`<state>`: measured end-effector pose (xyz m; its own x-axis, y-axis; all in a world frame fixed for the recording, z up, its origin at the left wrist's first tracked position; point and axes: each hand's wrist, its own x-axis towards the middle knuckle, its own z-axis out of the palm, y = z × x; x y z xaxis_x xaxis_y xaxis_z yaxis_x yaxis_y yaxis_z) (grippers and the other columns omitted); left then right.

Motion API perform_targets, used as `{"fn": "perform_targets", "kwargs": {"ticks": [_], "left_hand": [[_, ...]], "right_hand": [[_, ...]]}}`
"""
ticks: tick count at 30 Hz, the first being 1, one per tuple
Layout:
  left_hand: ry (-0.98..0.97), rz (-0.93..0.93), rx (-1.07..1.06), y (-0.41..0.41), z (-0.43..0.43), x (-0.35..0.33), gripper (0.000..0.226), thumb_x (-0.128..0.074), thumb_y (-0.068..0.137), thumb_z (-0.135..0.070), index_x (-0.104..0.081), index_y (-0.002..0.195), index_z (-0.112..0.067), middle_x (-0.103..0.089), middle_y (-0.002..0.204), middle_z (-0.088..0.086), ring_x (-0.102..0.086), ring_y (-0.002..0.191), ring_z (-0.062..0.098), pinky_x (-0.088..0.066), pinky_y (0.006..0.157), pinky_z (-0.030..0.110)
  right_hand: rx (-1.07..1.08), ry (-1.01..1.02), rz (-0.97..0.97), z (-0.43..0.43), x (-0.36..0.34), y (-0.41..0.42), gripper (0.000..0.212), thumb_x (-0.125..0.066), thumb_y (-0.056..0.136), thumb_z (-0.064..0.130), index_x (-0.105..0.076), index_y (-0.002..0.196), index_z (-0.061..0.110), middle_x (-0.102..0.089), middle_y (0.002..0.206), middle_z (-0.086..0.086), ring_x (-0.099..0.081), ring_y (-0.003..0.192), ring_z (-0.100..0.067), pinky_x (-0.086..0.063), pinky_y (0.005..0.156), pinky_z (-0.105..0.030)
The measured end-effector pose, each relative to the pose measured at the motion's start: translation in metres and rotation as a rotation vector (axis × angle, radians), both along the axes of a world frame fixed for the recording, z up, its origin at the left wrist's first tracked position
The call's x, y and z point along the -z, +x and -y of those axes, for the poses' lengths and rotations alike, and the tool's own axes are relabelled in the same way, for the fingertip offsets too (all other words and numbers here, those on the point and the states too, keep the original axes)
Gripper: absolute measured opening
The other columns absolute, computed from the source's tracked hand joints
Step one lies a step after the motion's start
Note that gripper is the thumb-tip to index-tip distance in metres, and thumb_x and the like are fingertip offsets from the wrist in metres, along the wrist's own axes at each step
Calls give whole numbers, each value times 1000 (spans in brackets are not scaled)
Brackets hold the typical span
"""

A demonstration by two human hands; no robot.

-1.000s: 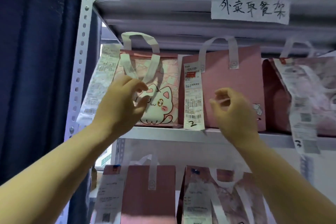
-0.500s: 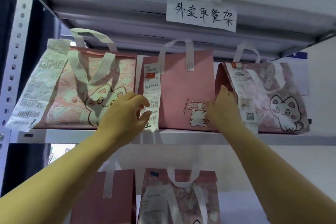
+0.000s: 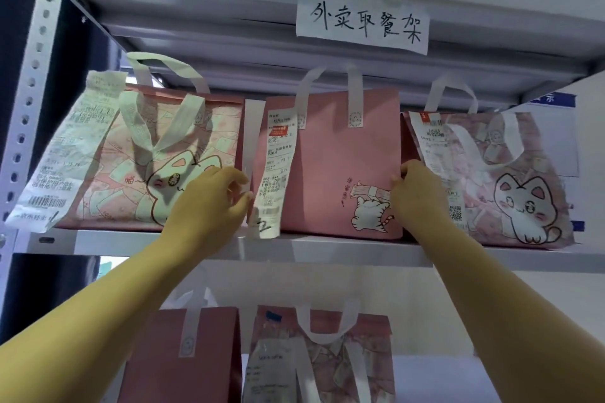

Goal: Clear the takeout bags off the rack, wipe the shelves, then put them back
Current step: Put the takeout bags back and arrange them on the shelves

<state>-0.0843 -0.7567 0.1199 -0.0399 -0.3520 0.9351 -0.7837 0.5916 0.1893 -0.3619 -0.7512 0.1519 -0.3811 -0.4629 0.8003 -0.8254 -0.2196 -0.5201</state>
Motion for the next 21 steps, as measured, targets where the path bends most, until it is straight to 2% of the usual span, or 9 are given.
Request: {"fn": "perform_targets", "kwargs": {"ticks": [4,9,12,16,21], "left_hand": [[2,-26,-22,-1,2,-1,20,-61,86,-23,-63,105,-17,-60,88,-3,-55,78,13,-44,68,27],[12,-23,-28,-1,-2,-1,18,-61,86,-22,-64,103,-17,-61,91,-2,-57,78,12,-49,71,31],[7,-20,-34,-2,-5,0,16,-61,85,-21,-64,101,-17,-60,92,-2,-56,78,12,-44,70,28],[-24,-10,-35,-6,-13,3,16,-63,84,-21,-63,99,-17,-60,91,-3,-54,76,11,-38,67,23],[-51,23,3,-10,-32,11,16,-63,84,-19,-63,100,-15,-60,92,0,-55,76,12,-37,64,14]], "right_hand": [[-37,-25,20,-4,-2,-10,13,-43,93,11,-54,98,6,-60,90,-13,-55,80,-28,-47,69,-38],[-64,-27,23,-3,0,-13,14,-42,93,12,-54,99,8,-60,89,-11,-52,76,-24,-38,63,-32],[-73,-23,29,-5,0,-12,16,-44,93,13,-54,105,8,-61,97,-11,-51,80,-22,-38,69,-32],[-64,-167,-37,-19,6,-7,29,-54,90,16,-52,118,8,-58,110,-9,-50,95,-21,-37,82,-31],[3,-361,-150,-47,23,4,34,-61,87,19,-54,119,9,-57,116,-9,-53,100,-23,-37,83,-24]]}}
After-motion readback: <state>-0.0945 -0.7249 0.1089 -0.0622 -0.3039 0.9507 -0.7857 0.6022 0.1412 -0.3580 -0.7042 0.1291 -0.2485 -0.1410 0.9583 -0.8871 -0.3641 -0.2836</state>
